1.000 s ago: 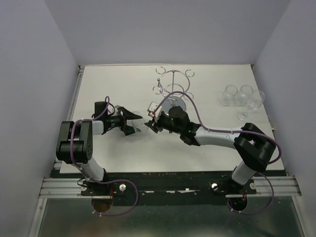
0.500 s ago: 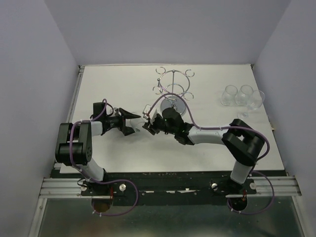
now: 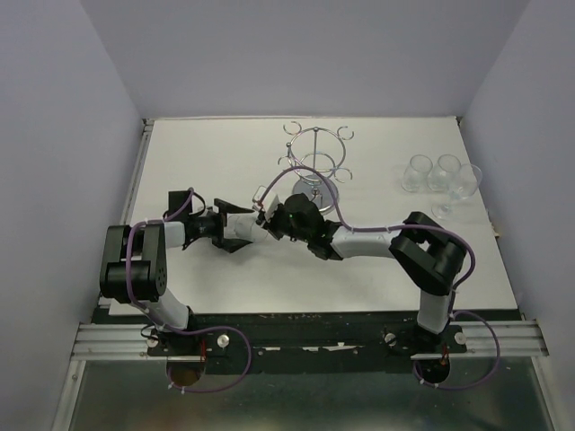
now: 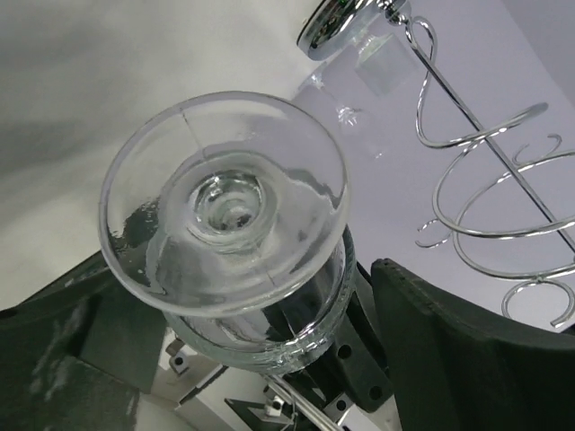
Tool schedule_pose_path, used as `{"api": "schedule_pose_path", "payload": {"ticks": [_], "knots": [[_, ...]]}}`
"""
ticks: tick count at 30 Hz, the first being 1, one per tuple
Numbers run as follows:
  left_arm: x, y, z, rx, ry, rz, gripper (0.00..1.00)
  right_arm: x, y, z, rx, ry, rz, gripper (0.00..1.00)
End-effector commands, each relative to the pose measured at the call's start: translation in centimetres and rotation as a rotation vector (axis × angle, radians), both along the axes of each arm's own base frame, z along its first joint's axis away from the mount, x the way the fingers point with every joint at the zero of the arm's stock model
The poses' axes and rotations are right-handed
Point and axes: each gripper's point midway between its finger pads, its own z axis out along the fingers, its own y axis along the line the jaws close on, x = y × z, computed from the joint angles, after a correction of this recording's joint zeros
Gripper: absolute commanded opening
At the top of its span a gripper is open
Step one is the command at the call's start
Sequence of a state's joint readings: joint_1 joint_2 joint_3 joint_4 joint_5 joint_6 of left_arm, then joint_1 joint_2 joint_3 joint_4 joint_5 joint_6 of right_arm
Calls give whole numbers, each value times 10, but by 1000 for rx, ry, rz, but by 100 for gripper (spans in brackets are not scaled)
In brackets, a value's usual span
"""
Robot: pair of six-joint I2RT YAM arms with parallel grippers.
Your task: Take the wine glass off the wine glass rack
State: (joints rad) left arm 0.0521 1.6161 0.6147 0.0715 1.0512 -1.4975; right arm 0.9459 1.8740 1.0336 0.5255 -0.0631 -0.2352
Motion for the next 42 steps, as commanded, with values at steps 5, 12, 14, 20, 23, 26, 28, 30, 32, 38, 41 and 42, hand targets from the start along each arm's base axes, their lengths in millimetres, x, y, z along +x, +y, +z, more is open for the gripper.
{"api": "schedule_pose_path", "payload": {"ticks": [5, 12, 14, 20, 23, 26, 28, 30, 32, 38, 41, 42], "knots": [[0, 3, 7, 37, -48, -10, 99, 15, 0, 23, 81, 37, -115, 1], [6, 22, -1, 92, -45, 41, 99, 7, -32, 27, 5, -7, -99, 1], [10, 29, 0, 110, -67, 63, 99, -6, -45, 26, -39, -30, -34, 0], [32, 59, 20, 242, -290, 104, 99, -66, -103, 13, -164, -141, 201, 1], [37, 64, 27, 301, -373, 82, 99, -77, -139, 6, -223, -145, 226, 1], [40, 71, 23, 404, -437, 53, 99, -85, -171, 2, -288, -125, 245, 1], [41, 75, 22, 459, -490, 20, 99, -90, -192, 0, -338, -110, 243, 1], [43, 81, 18, 525, -517, -13, 99, -92, -210, 5, -368, -104, 221, 1], [48, 90, 12, 617, -554, -37, 99, -93, -228, 12, -382, -88, 182, 1], [68, 105, -1, 702, -543, -59, 99, -115, -268, 23, -478, -11, 152, 1], [76, 112, -3, 736, -546, -107, 99, -116, -288, 22, -526, 90, 103, 1], [79, 115, -4, 751, -543, -117, 99, -115, -295, 20, -543, 139, 79, 1]]}}
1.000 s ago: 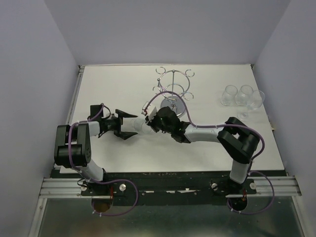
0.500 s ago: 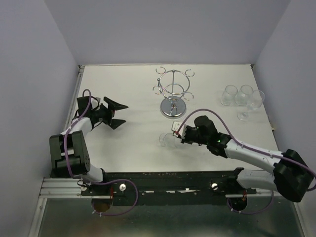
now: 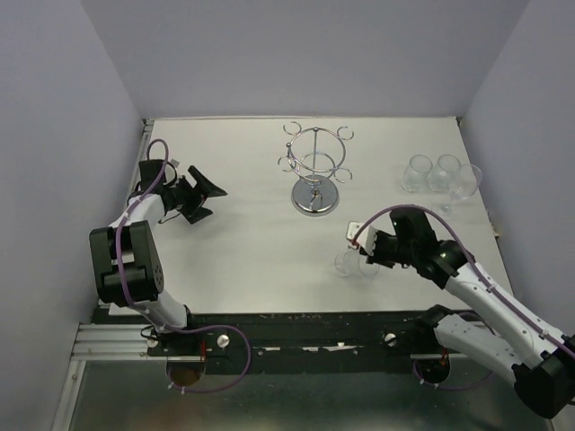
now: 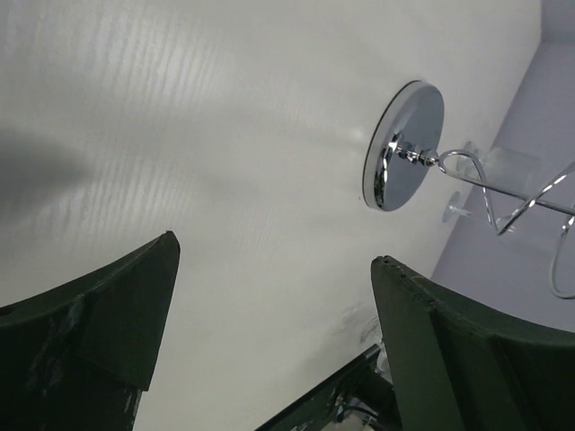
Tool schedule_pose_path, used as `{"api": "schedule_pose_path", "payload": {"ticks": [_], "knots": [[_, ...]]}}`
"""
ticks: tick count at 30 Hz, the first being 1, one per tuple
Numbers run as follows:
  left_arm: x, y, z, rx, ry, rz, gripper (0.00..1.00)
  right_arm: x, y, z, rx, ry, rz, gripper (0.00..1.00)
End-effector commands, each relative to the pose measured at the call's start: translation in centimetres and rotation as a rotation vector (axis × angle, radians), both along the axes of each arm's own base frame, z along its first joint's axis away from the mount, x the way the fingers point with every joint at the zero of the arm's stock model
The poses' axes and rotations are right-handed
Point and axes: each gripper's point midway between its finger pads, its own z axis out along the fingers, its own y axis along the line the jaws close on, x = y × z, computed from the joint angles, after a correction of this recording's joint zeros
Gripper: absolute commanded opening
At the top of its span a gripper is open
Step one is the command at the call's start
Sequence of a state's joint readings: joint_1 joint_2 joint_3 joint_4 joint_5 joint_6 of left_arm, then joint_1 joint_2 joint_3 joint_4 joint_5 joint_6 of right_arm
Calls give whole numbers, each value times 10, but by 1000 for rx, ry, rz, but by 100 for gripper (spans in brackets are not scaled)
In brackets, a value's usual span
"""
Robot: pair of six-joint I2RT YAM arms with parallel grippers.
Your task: Take the wine glass off the wine glass rack
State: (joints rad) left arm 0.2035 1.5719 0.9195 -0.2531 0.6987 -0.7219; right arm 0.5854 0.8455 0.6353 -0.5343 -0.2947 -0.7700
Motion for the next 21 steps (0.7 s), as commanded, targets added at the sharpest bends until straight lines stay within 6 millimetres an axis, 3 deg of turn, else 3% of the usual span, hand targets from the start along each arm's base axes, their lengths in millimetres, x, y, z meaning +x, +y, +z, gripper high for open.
{"api": "schedule_pose_path", "payload": {"ticks": [1, 3, 12, 16, 21], "knots": [[11, 20, -13, 130, 18, -34, 99, -8, -31, 0, -97, 160, -94, 1], [13, 24, -14, 145, 28, -35, 99, -3, -43, -1, -115, 228, -181, 1], [18, 24, -12, 138, 13, -24, 99, 54, -91, 7, -83, 377, -658, 1], [17, 23, -10, 137, -2, -13, 99, 79, -108, 13, -69, 412, -786, 1], [11, 21, -10, 133, -9, -9, 99, 91, -130, 6, -111, 509, -860, 1]]}}
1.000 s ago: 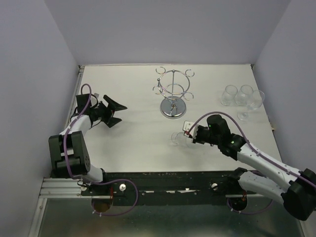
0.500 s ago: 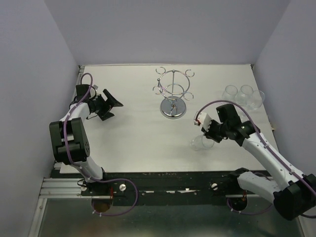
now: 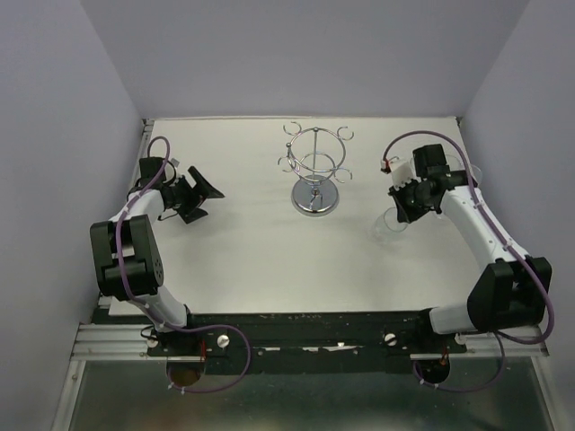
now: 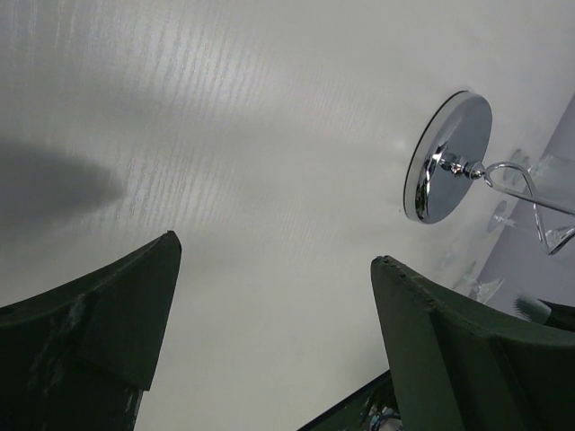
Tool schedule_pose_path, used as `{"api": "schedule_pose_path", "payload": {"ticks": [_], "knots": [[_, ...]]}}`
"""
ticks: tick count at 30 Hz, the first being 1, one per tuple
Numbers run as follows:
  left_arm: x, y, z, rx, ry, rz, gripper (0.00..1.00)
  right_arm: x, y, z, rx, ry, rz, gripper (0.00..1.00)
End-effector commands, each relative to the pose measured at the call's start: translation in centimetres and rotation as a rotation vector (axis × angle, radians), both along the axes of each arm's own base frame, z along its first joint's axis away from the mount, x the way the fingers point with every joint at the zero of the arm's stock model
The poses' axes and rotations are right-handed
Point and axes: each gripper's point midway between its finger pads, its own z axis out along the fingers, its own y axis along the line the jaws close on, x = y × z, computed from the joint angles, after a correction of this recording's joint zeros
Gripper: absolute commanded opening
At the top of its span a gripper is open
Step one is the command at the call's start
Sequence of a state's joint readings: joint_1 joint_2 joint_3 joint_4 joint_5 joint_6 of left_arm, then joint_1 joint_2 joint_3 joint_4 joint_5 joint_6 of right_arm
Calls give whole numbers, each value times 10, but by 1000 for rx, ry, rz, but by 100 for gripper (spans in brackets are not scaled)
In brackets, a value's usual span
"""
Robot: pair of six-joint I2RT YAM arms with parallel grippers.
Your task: Take the wine glass off the wine glass rack
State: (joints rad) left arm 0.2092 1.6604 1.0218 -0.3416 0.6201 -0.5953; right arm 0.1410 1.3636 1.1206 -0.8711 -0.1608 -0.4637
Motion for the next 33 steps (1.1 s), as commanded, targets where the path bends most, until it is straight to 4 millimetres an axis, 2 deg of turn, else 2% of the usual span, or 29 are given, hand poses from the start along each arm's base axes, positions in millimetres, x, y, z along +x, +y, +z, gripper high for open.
{"api": "schedule_pose_path", "payload": {"ticks": [1, 9, 17, 33], "knots": [[-5, 2, 5, 11, -31, 19, 99, 8, -23, 2, -19, 84, -120, 1], [-12, 1, 4, 17, -35, 23, 99, 25, -47, -5, -48, 172, -193, 1], [-6, 3, 6, 22, -41, 28, 99, 44, -76, -17, -131, 212, -229, 1], [-8, 8, 3, 22, -36, 51, 99, 91, -118, -28, -183, 216, -303, 1]]}}
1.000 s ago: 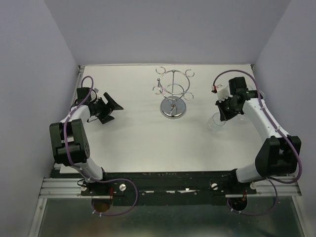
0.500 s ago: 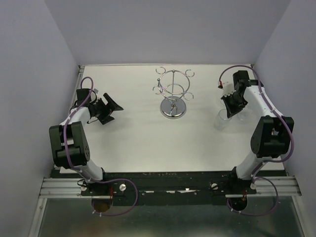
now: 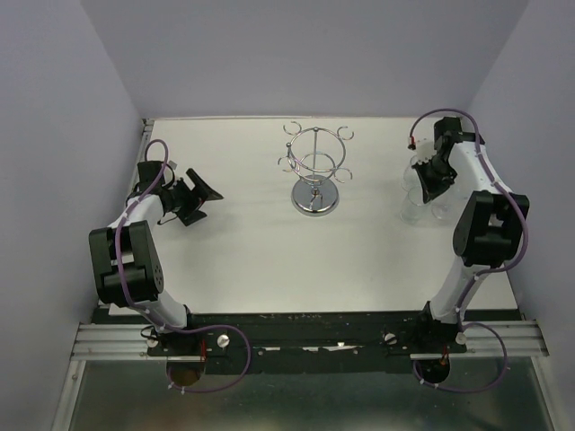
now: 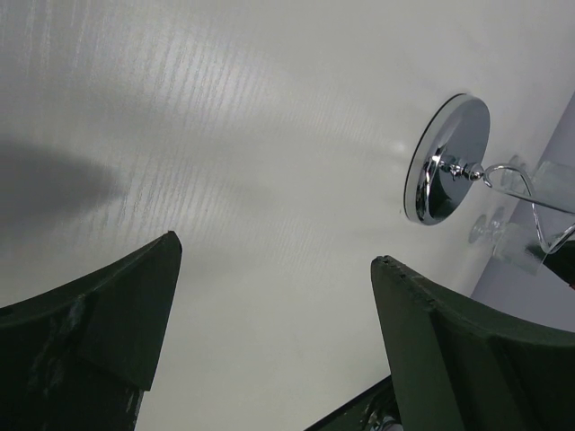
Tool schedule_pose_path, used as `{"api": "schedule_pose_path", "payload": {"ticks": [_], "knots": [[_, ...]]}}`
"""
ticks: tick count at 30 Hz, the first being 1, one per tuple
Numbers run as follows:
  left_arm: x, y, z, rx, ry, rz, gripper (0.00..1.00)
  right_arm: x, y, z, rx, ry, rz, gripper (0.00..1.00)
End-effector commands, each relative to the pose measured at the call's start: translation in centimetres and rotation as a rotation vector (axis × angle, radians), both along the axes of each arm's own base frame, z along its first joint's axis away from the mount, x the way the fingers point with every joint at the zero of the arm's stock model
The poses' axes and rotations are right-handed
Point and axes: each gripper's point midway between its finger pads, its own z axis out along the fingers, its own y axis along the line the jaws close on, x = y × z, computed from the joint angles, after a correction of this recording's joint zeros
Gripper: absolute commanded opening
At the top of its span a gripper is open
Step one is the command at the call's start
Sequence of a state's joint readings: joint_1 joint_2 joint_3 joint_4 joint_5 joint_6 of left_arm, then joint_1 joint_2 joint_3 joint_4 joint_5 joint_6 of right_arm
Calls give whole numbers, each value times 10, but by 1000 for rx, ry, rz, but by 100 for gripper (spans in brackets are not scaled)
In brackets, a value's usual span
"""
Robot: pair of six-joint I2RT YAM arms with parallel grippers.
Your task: Take the wine glass off the wine glass rack
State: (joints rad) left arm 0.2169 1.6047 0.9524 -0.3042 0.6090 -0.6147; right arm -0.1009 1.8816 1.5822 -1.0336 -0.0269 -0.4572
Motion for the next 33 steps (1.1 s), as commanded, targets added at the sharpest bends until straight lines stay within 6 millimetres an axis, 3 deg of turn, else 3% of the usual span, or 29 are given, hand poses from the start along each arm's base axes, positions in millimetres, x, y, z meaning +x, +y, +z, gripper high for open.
{"api": "schedule_pose_path", "payload": {"ticks": [1, 8, 19, 29, 33], "knots": [[3, 7, 4, 22, -27, 25, 99, 12, -18, 2, -60, 13, -8, 1], [3, 8, 5, 29, -32, 28, 99, 26, -31, 5, -83, 2, -15, 1], [0, 7, 3, 28, -36, 33, 99, 15, -29, 3, -63, 25, -19, 2], [1, 7, 5, 22, -41, 36, 99, 18, -24, 6, -38, 9, -20, 21], [0, 7, 5, 22, -43, 35, 99, 20, -24, 11, -38, -5, -24, 34]]}}
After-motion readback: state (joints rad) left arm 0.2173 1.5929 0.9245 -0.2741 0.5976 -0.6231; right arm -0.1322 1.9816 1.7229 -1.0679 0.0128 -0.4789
